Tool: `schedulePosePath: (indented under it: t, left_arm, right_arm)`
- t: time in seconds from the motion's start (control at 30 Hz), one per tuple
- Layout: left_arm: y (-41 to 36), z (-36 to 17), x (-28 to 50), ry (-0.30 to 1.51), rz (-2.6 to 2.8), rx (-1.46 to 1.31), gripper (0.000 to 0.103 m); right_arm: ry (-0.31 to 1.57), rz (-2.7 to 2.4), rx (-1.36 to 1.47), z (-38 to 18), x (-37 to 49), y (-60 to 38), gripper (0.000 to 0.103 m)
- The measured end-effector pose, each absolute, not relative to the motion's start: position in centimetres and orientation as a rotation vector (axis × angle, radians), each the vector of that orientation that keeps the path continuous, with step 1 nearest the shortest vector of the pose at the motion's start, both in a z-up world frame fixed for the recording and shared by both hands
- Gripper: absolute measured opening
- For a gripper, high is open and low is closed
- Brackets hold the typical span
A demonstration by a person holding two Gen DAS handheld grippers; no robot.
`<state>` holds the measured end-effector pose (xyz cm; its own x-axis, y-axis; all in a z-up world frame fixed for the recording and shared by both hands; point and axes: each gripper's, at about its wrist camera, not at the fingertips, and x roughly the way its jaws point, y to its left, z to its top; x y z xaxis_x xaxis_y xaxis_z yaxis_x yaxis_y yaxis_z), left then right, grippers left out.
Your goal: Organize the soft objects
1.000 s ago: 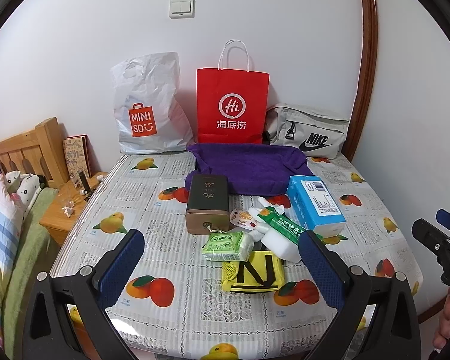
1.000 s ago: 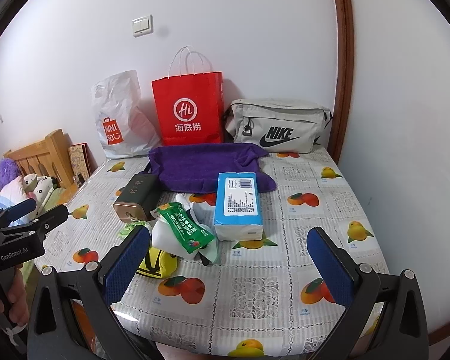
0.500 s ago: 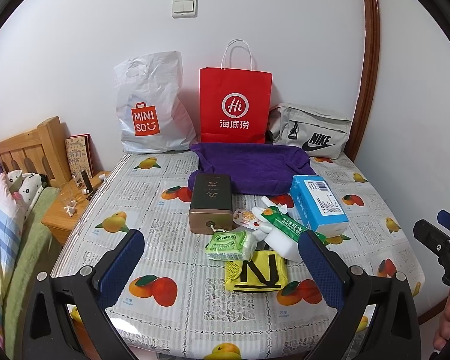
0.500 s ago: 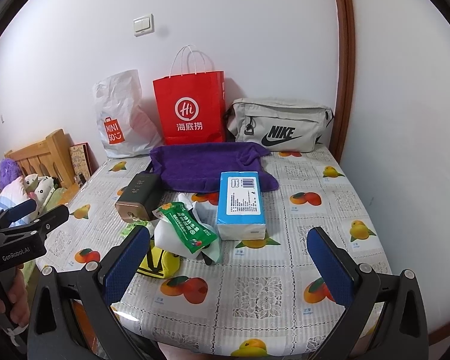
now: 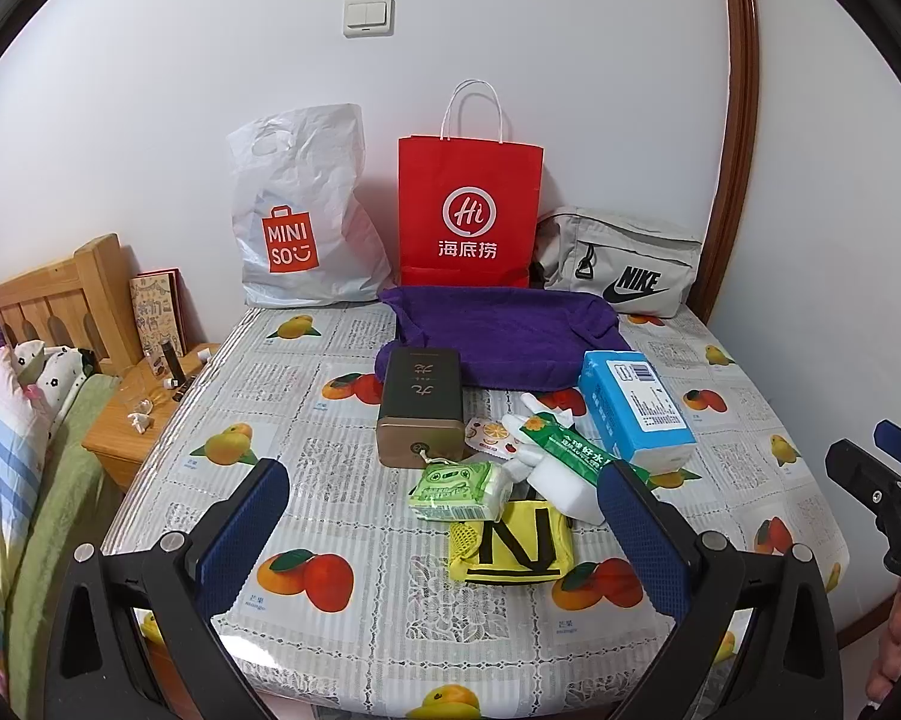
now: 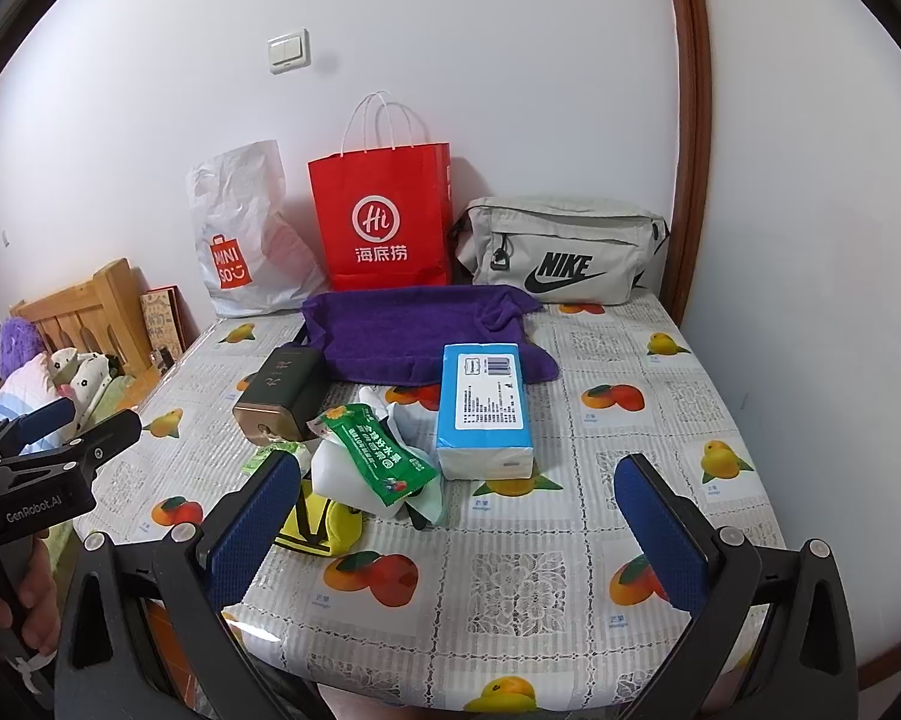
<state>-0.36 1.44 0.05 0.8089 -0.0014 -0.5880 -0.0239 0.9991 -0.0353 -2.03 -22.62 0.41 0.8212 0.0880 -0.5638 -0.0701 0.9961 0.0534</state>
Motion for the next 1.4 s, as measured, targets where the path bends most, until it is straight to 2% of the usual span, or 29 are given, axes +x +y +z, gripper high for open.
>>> schedulePosePath:
  t: [1.4]
  left_arm:
    - [1.76, 0.36, -0.73, 0.622, 0.0, -0.049, 0.103]
  right_arm:
    - [0.594, 0.092, 0.045, 0.44, -2.32, -22.3, 0.103]
